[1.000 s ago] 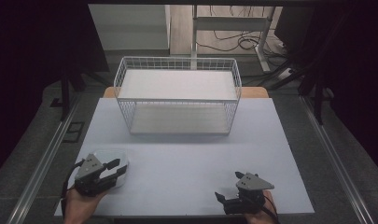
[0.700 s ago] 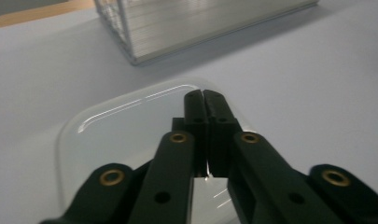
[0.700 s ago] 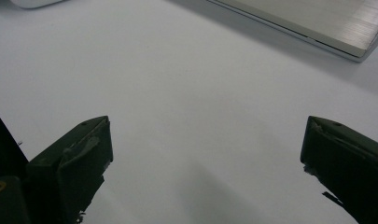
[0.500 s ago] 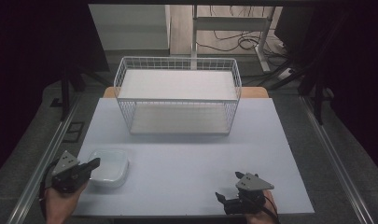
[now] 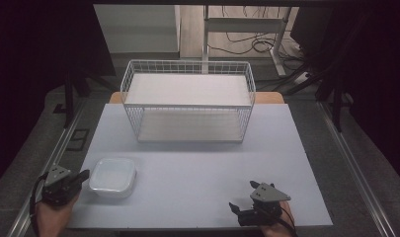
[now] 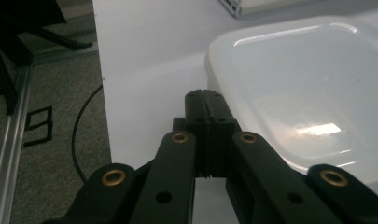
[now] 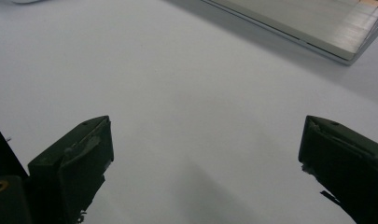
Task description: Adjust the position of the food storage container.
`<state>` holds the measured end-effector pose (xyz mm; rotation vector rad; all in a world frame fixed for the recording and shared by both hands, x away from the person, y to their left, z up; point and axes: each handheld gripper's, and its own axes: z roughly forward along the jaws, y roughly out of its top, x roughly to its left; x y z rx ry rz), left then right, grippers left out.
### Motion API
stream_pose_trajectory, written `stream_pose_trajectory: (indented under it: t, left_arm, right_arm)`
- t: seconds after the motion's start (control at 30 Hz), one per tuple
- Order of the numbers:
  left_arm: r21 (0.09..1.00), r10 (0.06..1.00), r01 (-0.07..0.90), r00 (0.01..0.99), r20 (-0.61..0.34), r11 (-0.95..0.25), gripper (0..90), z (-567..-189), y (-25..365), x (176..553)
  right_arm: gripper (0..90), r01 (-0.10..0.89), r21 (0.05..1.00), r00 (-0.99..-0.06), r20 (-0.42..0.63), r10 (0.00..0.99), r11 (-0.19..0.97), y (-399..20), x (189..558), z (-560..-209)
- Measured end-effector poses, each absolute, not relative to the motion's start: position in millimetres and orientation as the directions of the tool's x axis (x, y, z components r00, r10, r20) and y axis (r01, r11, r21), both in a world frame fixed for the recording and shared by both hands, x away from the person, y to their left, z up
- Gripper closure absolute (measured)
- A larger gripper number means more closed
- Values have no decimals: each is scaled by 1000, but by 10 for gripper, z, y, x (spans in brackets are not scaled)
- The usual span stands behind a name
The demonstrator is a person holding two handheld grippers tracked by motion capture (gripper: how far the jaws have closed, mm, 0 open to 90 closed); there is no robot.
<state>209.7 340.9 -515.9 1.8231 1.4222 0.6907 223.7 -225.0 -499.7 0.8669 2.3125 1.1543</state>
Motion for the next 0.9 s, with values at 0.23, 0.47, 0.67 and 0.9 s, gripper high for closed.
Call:
stream_pose_trajectory:
  t: [0.23, 0.47, 0.67, 0.9]
  left_arm:
    - [773, 965, 619, 260, -37, -137, 900, -5232, 3381, 2125]
    - [771, 957, 621, 286, -55, -142, 900, -5232, 3303, 2127]
    - [766, 943, 617, 331, -45, -180, 900, -5217, 3107, 2140]
    - [769, 920, 598, 390, -34, -225, 900, -5180, 2812, 2191]
  right_arm:
    - [31, 341, 824, -713, -86, 696, 452, -2296, 2255, -4989]
    - [33, 342, 816, -720, -91, 688, 466, -2275, 2247, -4993]
    - [33, 347, 815, -719, -87, 690, 463, -2280, 2251, -4993]
    - [33, 349, 810, -722, -88, 687, 471, -2279, 2254, -4994]
